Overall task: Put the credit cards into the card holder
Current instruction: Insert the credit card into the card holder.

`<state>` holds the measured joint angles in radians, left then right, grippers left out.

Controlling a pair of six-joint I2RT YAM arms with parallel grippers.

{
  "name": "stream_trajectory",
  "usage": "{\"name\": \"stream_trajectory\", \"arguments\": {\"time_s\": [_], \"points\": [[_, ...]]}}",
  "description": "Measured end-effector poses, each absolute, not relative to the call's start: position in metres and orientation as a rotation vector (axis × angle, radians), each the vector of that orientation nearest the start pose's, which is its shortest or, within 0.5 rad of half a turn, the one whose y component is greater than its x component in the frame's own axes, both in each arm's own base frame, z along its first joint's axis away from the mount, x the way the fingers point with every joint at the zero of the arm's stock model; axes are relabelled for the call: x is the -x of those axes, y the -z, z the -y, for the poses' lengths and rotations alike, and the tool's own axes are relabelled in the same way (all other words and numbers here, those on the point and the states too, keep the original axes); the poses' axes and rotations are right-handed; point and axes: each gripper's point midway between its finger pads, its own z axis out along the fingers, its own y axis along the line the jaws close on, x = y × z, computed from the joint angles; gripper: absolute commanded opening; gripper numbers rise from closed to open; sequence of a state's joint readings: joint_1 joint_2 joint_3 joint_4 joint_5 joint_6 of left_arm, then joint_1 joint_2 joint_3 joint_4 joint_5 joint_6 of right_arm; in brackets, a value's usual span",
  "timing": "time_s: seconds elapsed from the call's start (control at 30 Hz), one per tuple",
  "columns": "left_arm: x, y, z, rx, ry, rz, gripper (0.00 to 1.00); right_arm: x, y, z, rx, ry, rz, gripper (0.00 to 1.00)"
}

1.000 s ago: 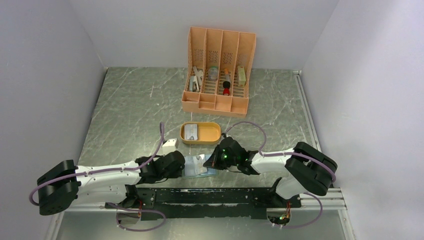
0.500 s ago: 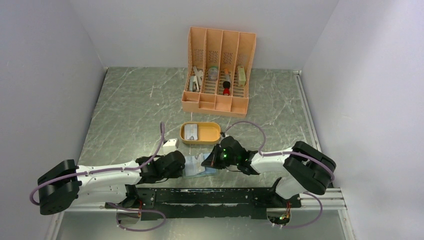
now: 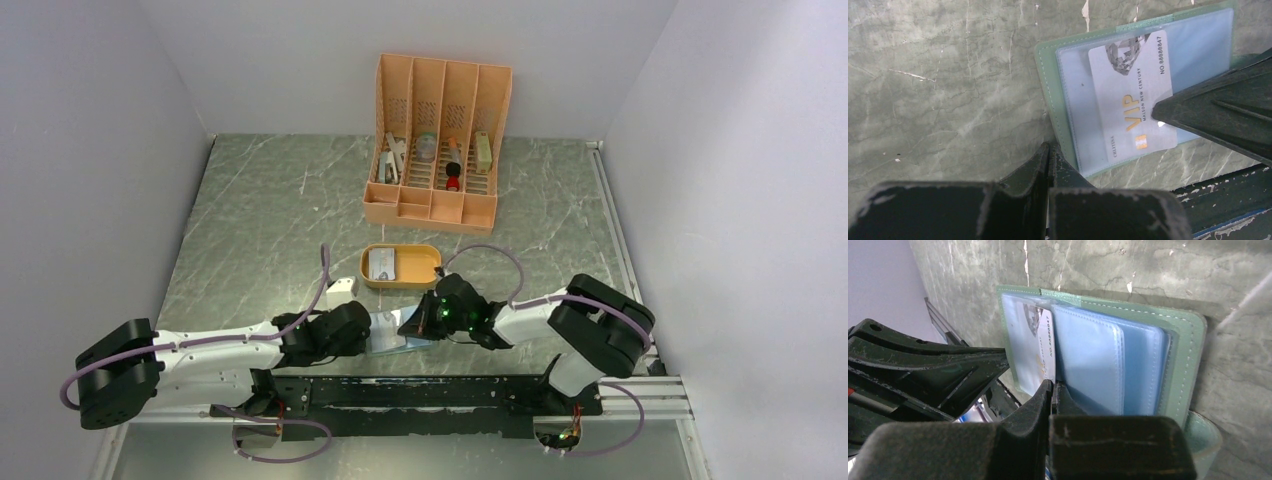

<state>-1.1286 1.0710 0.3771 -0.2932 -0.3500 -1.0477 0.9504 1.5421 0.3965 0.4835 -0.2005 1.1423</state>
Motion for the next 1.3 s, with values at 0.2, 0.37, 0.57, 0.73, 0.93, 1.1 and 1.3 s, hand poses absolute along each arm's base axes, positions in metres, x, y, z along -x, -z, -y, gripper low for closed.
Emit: {"name": "stream_trajectory", "arguments": {"time_s": [0.2,0.37,0.57,0.73,0.93,1.1,1.3], "points": [[-0.127,-0.013,0.209,0.031,0.474,-2.533,0.05,-0.14,-0.018,-0.332,-0.091,-1.235,-2.599,0.0],[-0.127,-0.013,0.209,0.03,0.473,-2.535,0.05,-0.14,-0.019,-0.337,-0.059,-1.238,-2.6,0.03],[-0.127,-0.014,0.21,0.032,0.481,-2.532,0.05,-0.136,-0.019,-0.333,-0.027,-1.202,-2.621,0.4],[-0.127,-0.014,0.21,0.031,0.482,-2.532,0.05,-0.135,-0.027,-0.337,0.007,-1.209,-2.61,0.47],[-0.126,-0.014,0.212,0.029,0.49,-2.536,0.05,-0.134,-0.028,-0.338,0.03,-1.201,-2.613,0.47],[-0.126,-0.014,0.212,0.025,0.492,-2.538,0.05,-0.132,-0.028,-0.343,0.073,-1.191,-2.623,0.46],[-0.127,-0.014,0.213,0.006,0.479,-2.542,0.05,-0.131,-0.027,-0.345,0.105,-1.17,-2.638,0.46]]}}
